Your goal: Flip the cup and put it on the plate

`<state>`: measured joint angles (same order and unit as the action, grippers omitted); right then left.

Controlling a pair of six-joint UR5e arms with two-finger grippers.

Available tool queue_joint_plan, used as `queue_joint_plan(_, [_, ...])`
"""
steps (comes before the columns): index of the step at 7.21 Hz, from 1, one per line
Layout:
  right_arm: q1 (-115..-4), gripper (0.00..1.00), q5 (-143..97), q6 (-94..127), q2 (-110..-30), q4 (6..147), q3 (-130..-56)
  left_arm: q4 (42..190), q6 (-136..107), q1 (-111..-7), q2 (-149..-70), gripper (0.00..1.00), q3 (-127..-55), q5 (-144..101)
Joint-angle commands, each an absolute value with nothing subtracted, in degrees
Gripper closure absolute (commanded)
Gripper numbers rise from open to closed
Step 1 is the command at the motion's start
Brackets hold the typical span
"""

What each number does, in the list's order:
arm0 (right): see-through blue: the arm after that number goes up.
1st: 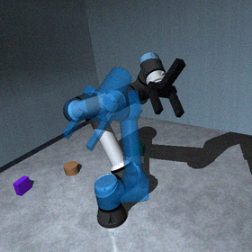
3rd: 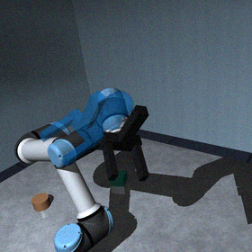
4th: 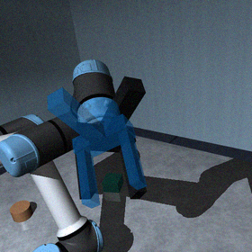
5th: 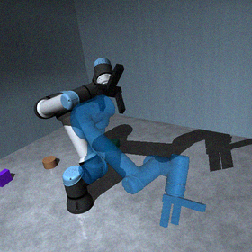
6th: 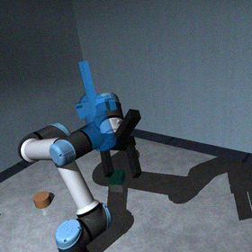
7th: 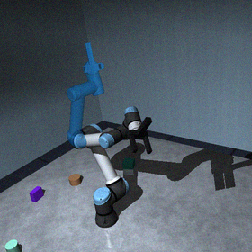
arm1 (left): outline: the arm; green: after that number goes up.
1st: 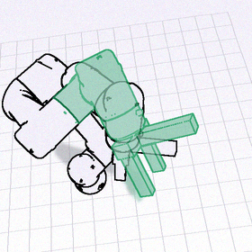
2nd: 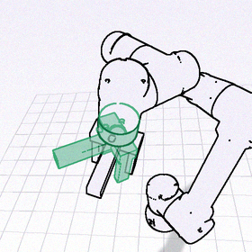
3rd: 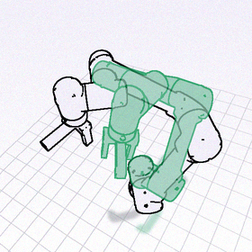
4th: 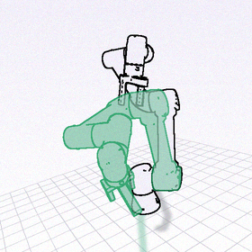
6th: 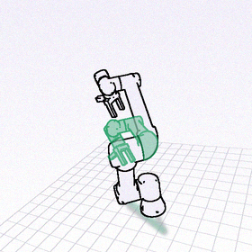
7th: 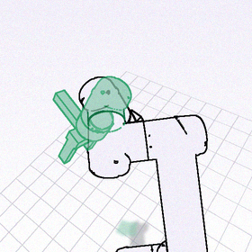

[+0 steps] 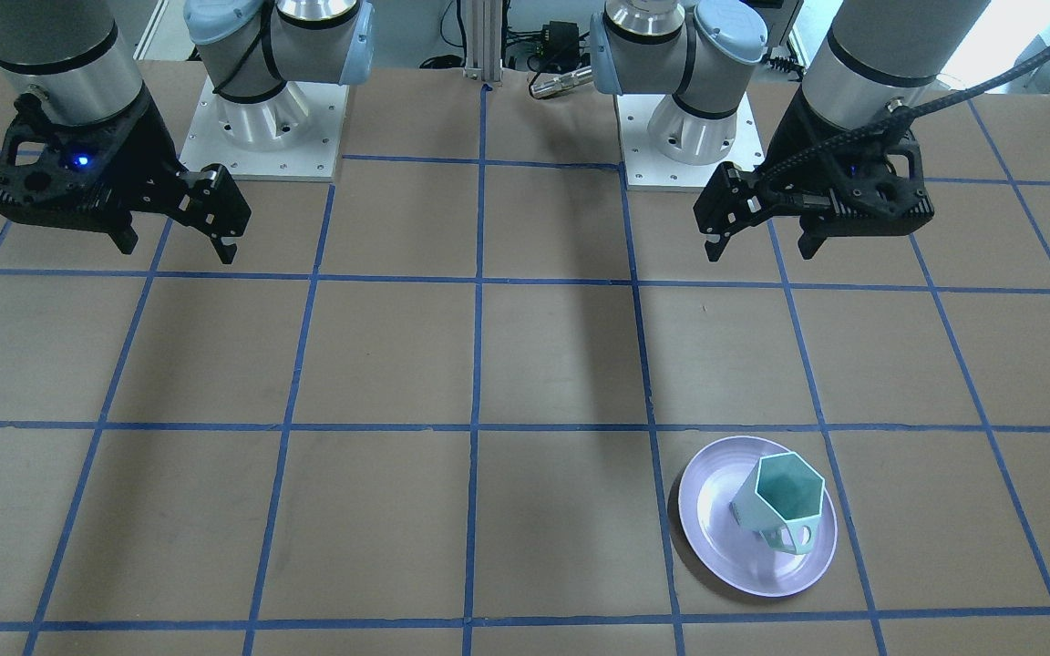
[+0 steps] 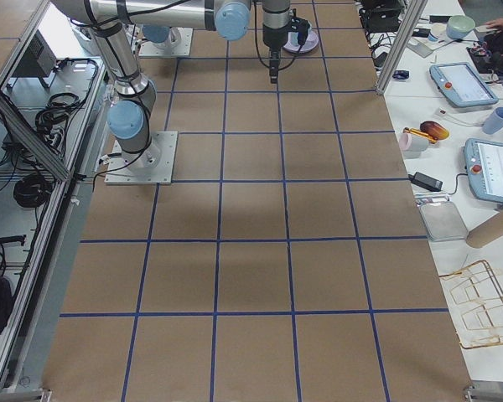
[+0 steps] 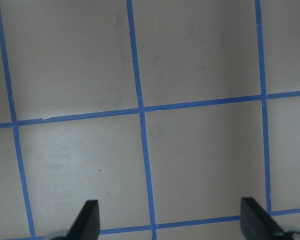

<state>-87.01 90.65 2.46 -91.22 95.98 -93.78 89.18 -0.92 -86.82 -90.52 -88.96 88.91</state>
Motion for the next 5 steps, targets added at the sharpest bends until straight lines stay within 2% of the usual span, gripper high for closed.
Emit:
queue_joint_plan(1, [-87.01, 0.00, 90.70, 2.46, -91.23, 95.98, -93.78, 89.21, -0.79, -86.66, -90.61, 0.00, -88.86, 88.86])
queue_joint_plan(5, [-87.01, 0.00, 90.70, 2.46, -91.23, 95.98, -93.78, 88.86, -0.70, -86.57, -90.62, 0.00, -88.77, 88.95])
